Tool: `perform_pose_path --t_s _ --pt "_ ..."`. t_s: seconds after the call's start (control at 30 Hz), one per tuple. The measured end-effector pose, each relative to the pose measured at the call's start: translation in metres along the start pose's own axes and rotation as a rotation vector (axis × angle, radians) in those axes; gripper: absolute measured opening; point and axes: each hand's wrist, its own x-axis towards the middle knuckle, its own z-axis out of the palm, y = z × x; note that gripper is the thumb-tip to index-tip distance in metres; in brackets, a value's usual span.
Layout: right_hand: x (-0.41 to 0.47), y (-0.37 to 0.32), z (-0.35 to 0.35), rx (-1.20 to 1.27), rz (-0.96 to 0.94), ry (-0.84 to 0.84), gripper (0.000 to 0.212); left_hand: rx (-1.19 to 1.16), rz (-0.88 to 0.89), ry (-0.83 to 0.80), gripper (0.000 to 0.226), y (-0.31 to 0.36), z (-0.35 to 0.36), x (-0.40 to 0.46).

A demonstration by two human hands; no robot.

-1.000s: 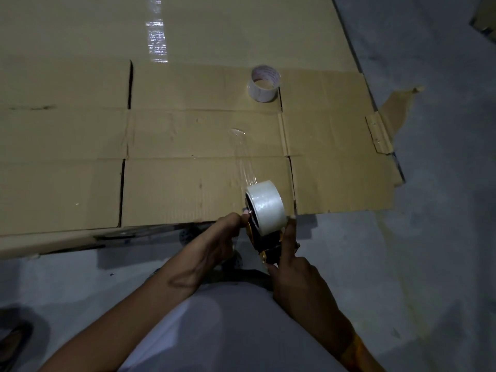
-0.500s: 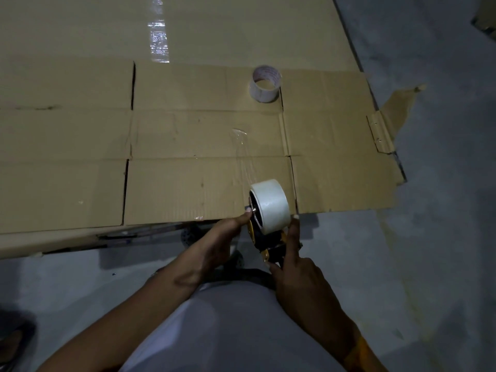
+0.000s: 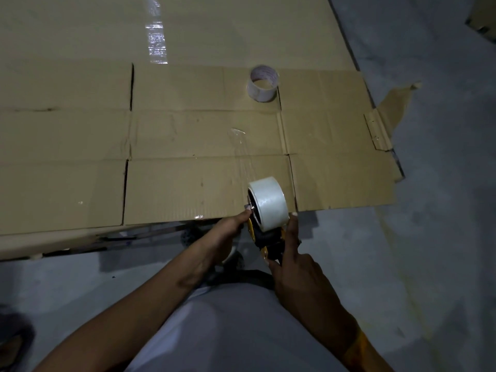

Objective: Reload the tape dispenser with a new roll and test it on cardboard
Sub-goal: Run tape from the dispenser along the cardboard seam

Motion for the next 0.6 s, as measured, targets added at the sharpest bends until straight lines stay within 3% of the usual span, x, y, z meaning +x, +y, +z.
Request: perform_pose_path --t_s 0.23,0.4,0.6 --pt "-0.006 0.003 0.008 -0.088 -0.092 0.121 0.109 -0.003 -0.011 0.015 0.039 0.001 0.006 0.0" --pt "-0.004 -0.003 -0.001 -0.067 -0.02 -0.006 0.104 0.023 -0.052 0.043 0.027 0.006 0.012 0.001" --pt "-0.003 -0.004 -0.003 -0.051 -0.019 -0.001 0.105 -0.002 -0.054 0.081 0.042 0.006 0.013 -0.003"
